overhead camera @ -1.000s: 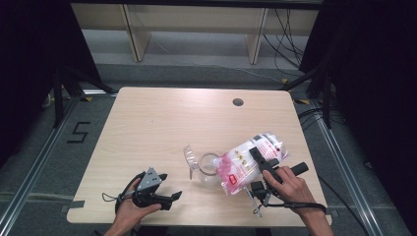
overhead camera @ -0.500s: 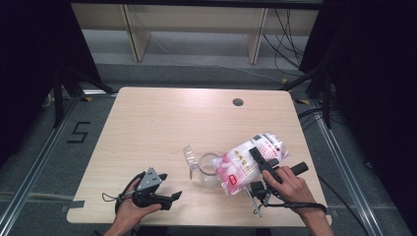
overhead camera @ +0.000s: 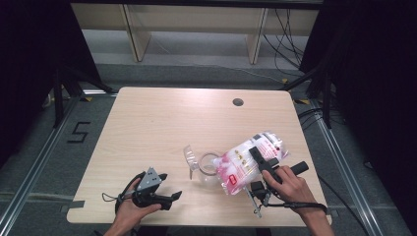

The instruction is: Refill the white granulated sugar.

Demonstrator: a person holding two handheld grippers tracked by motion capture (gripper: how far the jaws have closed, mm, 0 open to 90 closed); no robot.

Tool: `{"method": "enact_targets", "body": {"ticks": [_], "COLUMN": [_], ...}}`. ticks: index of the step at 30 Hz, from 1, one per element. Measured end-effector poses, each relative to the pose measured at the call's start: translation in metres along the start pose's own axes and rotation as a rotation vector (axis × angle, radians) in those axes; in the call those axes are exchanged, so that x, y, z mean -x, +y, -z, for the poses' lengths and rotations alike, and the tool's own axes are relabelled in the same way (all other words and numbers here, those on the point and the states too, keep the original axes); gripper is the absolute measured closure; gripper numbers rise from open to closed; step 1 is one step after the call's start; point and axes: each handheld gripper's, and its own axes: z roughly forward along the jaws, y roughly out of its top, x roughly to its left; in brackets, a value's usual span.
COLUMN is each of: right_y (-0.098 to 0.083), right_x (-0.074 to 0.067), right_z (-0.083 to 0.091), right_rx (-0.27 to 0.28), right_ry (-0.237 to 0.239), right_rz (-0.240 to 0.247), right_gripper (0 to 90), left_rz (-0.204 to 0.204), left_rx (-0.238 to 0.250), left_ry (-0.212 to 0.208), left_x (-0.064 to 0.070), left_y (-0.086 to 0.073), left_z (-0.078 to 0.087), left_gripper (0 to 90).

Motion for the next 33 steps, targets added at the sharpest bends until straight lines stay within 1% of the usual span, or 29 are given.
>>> {"method": "enact_targets", "body": {"ticks": [1, 2, 5, 7, 11, 12, 13, 14, 15, 17, 18, 24, 31, 32, 33], "right_y": [-0.0002, -0.0003, -0.0004, -0.0006, -0.0005, -0.0005, -0.0003, -0.0004, -0.0003, -0.0002, 0.0004, 0.0007, 0.0, -0.0006, -0.0004], "right_x": [-0.0002, 0.0004, 0.0007, 0.0008, 0.0011, 0.0011, 0.0014, 0.0002, 0.0016, 0.0005, 0.0043, 0.004, 0.0049, 0.0036, 0.0047], "right_z": [0.0001, 0.0001, 0.0002, 0.0, 0.0003, 0.0003, 0.0003, 0.0002, 0.0003, 0.0003, 0.0009, 0.001, 0.0004, 0.0, 0.0004], "right_rx": [0.001, 0.001, -0.003, -0.002, -0.002, -0.003, -0.005, -0.007, -0.003, -0.008, -0.017, -0.016, -0.008, -0.008, -0.009], "right_ry": [-0.003, -0.005, -0.008, -0.006, -0.007, -0.007, -0.01, -0.005, -0.008, -0.005, 0.02, 0.022, 0.011, 0.016, 0.011], "right_rz": [-0.007, 0.006, 0.012, 0.005, 0.008, 0.011, 0.02, 0.008, 0.018, 0.011, 0.048, 0.04, 0.052, 0.04, 0.052], "right_gripper": [59.8, 59.8, 59.9, 60.0, 60.2, 60.2, 60.3, 60.3, 60.3, 60.4, 60.5, 60.7, 60.9, 61.0, 61.1], "left_rz": [0.002, 0.0, -0.001, 0.001, 0.001, -0.007, -0.004, -0.006, -0.004, -0.006, -0.006, -0.005, 0.001, 0.001, 0.002], "left_rx": [0.001, 0.001, -0.001, 0.004, 0.002, -0.004, 0.0, -0.004, -0.002, -0.005, -0.004, -0.004, 0.001, 0.003, 0.003], "left_ry": [-0.002, -0.002, 0.0, -0.003, -0.005, -0.004, -0.005, -0.006, -0.006, -0.003, -0.005, -0.006, -0.005, -0.002, -0.002], "left_x": [-0.0001, -0.0002, 0.0, -0.0002, -0.0004, -0.0009, -0.0007, -0.0008, -0.0007, -0.0008, -0.001, -0.0009, -0.0004, -0.0003, -0.0003], "left_y": [0.0, 0.0, 0.0001, -0.0001, 0.0, 0.0001, -0.0001, 0.0, -0.0001, 0.0, 0.0, 0.0, 0.0, 0.0001, 0.0001], "left_z": [-0.0001, -0.0001, 0.0, -0.0003, -0.0003, 0.0001, -0.0004, -0.0002, -0.0003, 0.0002, 0.0001, 0.0, -0.0002, -0.0001, -0.0001], "left_gripper": [18.0, 18.0, 18.0, 18.0, 18.0, 18.0, 18.0, 18.0, 18.0, 18.0, 18.0, 18.0, 18.0, 18.0, 18.0]}}
